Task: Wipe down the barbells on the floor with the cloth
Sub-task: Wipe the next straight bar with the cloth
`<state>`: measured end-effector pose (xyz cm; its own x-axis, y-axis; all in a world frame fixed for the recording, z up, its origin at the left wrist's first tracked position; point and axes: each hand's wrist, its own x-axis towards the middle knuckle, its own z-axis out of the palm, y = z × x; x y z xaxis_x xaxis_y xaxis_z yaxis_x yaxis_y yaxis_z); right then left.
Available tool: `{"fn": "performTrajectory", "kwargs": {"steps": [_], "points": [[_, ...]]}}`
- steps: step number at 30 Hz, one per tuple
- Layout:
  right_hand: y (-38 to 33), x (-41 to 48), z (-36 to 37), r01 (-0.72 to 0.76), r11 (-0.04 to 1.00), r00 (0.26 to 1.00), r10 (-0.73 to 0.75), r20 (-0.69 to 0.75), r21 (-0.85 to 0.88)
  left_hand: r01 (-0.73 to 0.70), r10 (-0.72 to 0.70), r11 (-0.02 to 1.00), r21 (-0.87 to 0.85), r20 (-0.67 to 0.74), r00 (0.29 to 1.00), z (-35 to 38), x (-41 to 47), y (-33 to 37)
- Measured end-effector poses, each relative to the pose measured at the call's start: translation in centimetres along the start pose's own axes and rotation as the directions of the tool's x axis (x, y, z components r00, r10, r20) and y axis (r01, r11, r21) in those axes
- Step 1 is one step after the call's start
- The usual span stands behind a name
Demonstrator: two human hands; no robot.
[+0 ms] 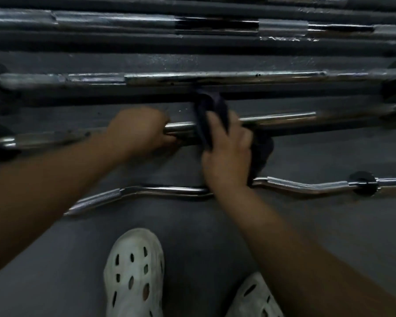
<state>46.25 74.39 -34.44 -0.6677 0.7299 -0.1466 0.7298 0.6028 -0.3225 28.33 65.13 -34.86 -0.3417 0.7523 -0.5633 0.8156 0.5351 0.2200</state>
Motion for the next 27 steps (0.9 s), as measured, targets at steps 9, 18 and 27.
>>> {"fn": "performTrajectory", "kwargs": {"steps": [9,18,27], "points": [[5.0,2.1,-2.4,-0.347,0.938,0.936,0.346,-0.064,-0.006,0.116,-0.103,0.985,0.126,-0.105,0.989,1.2,-2.4,-2.3],[1.3,1.5,-1.4,0.169,0.985,0.976,-0.164,0.141,-0.03,0.159,-0.156,0.985,0.073,-0.047,0.987,-0.8,-2.8,-3.6],[-8.7,-0.7,2.6,0.265,0.962,0.947,-0.274,0.17,0.07,0.072,-0.043,0.991,-0.116,0.234,0.971,-2.6,-1.1,-5.1]]}}
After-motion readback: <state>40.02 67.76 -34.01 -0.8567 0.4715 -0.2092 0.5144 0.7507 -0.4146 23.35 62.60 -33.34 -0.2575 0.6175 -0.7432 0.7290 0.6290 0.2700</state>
